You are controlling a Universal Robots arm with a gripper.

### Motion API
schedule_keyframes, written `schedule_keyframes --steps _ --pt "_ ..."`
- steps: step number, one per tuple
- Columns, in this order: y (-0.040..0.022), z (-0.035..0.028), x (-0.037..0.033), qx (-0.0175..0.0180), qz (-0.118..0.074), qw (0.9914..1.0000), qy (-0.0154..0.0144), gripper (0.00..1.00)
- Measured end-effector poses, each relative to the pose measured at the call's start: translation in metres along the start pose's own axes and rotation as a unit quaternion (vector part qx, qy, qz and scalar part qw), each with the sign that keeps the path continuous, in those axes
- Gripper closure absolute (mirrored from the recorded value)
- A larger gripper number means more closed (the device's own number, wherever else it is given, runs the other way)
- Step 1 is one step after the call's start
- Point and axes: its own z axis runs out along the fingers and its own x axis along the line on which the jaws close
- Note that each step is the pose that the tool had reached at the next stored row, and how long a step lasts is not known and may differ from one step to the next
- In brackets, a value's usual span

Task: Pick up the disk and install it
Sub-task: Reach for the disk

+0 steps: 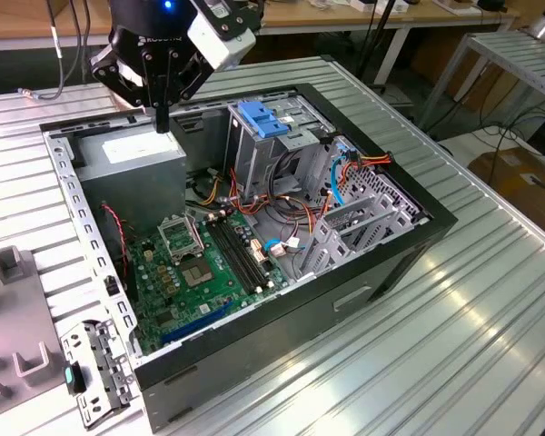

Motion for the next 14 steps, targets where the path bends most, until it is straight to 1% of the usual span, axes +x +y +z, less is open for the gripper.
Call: schedule_keyframes --steps 14 --pt "-0.0004 -0.0001 0.0054 0.0 0.0 1.0 0.0 0.89"
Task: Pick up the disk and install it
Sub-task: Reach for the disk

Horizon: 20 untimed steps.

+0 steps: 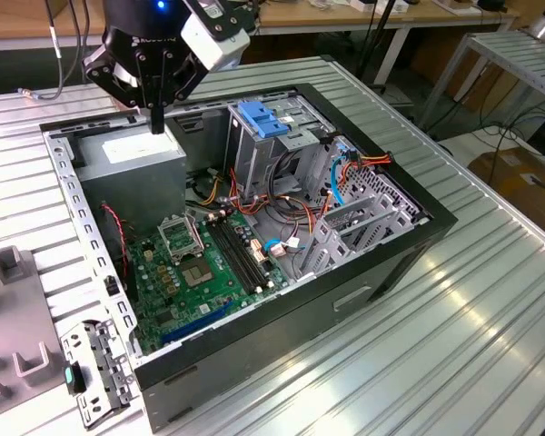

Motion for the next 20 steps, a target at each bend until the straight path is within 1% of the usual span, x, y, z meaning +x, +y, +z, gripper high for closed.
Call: schedule_keyframes --steps 20 --pt "-0.0005 -0.0002 0.0072 0.0 0.0 1.0 0.0 0.89"
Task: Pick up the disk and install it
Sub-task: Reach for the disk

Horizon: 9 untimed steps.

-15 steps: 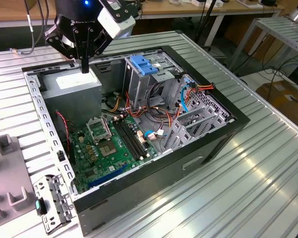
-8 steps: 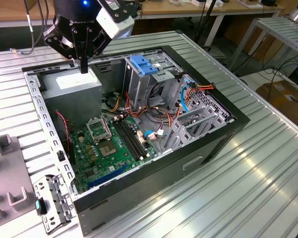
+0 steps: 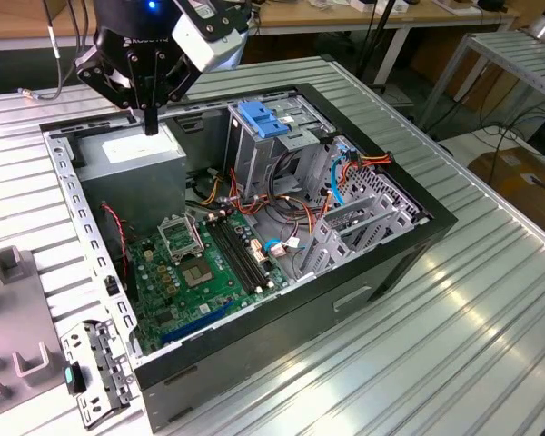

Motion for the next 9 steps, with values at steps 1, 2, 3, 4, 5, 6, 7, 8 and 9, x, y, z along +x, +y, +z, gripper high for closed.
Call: schedule_keyframes --steps 1,2,3,4,5,6,7,8,9 --pt "0.0 0.0 0.0004 0.0 0.0 1.0 0.0 0.89" --pt "-0.0001 0.0 0.0007 0.0 0.0 1.0 0.0 0.89" --pt "-0.0001 0.0 0.0011 0.0 0.0 1.0 0.0 0.89" --pt "-0.0001 0.0 0.0014 0.0 0.0 1.0 0.0 0.89" --pt "-0.0001 0.0 0.0017 0.0 0.0 1.0 0.0 0.89" --pt "-0.0001 0.0 0.0019 0.0 0.0 1.0 0.0 0.89" --pt "-0.0002 -0.0001 0.0022 0.0 0.0 1.0 0.0 0.89" --pt "-0.0002 0.0 0.0025 0.0 0.0 1.0 0.0 0.89" --pt "-0.0002 -0.0001 0.0028 0.0 0.0 1.0 0.0 0.89"
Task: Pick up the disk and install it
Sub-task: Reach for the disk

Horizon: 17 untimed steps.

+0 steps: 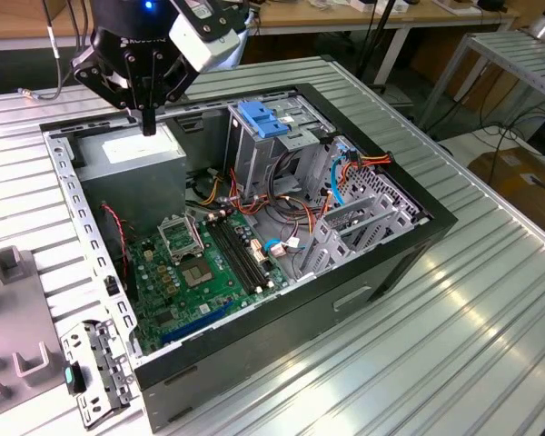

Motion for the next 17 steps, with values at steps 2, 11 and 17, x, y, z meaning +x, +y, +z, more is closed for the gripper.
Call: schedule_keyframes --steps 2,11,17 --pt "-0.0001 0.0 0.0007 0.0 0.0 1.0 0.0 0.89" --pt "-0.0003 -0.0001 0.0041 0.0 0.0 1.0 0.0 0.89" --pt "-0.0005 -0.0001 0.0069 0.0 0.0 1.0 0.0 0.89"
